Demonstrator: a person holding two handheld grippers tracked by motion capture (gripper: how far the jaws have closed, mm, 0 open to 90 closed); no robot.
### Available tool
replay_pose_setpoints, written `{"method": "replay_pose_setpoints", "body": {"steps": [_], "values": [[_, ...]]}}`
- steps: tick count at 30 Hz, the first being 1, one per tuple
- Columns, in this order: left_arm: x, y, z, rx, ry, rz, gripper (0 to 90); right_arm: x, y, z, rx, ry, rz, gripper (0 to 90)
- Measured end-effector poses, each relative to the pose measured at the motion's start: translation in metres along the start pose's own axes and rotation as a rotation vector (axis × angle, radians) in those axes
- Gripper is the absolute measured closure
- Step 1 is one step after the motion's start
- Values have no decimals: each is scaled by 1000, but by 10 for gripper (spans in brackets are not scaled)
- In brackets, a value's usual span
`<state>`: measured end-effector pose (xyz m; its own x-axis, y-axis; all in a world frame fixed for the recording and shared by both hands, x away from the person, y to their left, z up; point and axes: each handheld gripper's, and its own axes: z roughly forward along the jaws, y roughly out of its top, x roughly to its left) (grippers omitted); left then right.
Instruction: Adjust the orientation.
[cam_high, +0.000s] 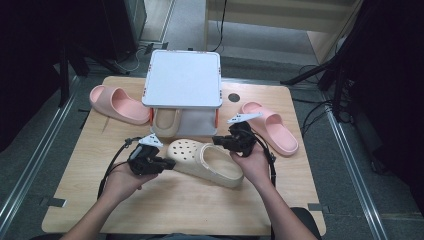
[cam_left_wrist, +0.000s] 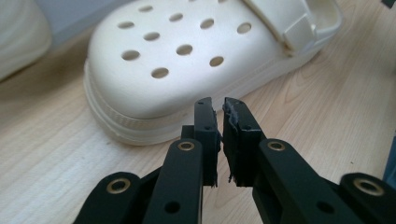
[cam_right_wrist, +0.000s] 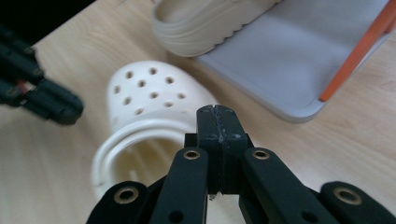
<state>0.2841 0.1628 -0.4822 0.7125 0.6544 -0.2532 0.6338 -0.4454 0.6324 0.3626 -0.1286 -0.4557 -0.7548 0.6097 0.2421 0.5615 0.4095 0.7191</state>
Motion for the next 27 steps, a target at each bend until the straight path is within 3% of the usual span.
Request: {"method": "replay_pose_setpoints", "body": {"steps": [7,17,27], "values": [[2,-3,16,10,28,-1,807,-8,1,24,87,-61,-20,896],[8,-1,18,5,19,15,807,-3,-4,20,97,-67,-15,898],[19,9,21,10,20,-3,805,6,-19,9,89,-57,2,900]]}}
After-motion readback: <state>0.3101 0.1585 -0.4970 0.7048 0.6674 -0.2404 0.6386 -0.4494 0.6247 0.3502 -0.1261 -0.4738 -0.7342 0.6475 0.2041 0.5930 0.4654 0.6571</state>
